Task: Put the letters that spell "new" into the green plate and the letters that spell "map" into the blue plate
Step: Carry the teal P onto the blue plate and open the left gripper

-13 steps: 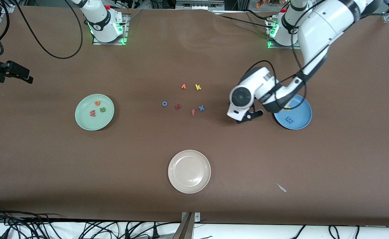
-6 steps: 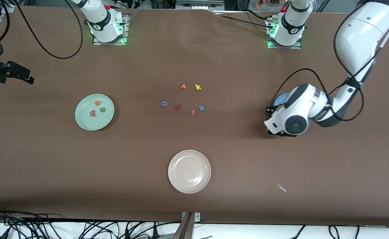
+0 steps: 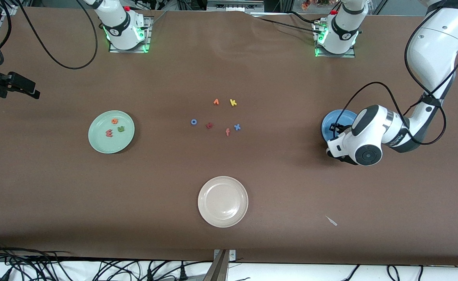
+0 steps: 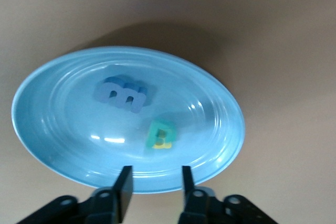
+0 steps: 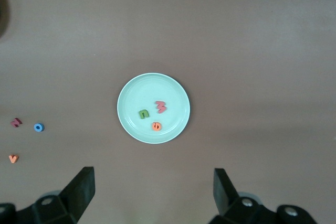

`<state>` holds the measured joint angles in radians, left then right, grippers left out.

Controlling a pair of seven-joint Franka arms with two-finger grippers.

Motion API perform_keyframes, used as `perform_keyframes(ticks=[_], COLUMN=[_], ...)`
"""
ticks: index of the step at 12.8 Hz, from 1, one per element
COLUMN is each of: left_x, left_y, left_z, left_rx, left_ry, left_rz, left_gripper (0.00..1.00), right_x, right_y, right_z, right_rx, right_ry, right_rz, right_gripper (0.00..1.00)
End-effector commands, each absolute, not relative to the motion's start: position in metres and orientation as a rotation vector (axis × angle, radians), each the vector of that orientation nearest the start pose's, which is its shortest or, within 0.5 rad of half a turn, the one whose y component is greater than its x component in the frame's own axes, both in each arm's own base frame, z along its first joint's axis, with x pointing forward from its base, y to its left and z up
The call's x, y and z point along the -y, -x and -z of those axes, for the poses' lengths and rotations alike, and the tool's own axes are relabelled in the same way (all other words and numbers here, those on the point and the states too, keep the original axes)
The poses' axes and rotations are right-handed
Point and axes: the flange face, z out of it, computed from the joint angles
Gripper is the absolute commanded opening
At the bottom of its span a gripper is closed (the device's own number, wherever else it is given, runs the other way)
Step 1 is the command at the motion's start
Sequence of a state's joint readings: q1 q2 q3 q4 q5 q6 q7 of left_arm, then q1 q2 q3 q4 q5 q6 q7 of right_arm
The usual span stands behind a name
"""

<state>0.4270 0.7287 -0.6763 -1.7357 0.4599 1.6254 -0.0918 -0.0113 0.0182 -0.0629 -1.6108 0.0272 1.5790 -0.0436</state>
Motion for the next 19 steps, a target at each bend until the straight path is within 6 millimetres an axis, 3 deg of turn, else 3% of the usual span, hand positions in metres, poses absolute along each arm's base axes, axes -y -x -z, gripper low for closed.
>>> perform_keyframes(ticks=[1,9,11,12,14,16,19], left_x=[0.062,0.051,0.027,0.034,0.014,0.002,-0.001], left_y=[-0.581,-0.602,-0.606,-0.611,-0.614,-0.618,-0.614], left_z=[-0.206,-0.238,-0.247,-0.255,-0.265,-0.298,-0.369], left_rx=[-0.613,-0.535,-0.463,-0.455,-0.376,-0.3,-0.135], left_ry=[2.828,2.85,2.903,2.915,2.955,2.998,2.964], left_rz=[-0.971,-0.957,-0.977,-0.957,-0.957,-0.891,-0.73], left_gripper=[1.0,1.0,1.0,1.0,1.0,1.0,1.0], right_x=[0.035,0.034,0.034,0.034,0.034,0.034,0.034], right_y=[-0.552,-0.554,-0.554,-0.554,-0.554,-0.554,-0.554], right_z=[-0.599,-0.599,-0.599,-0.599,-0.599,-0.6,-0.601], right_rx=[-0.051,-0.049,-0.049,-0.049,-0.049,-0.047,-0.046], right_ry=[3.118,3.117,3.119,3.119,3.119,3.119,3.119], right_rz=[-0.07,-0.065,-0.065,-0.063,-0.061,-0.058,-0.058], right_gripper=[1.0,1.0,1.0,1.0,1.0,1.0,1.0])
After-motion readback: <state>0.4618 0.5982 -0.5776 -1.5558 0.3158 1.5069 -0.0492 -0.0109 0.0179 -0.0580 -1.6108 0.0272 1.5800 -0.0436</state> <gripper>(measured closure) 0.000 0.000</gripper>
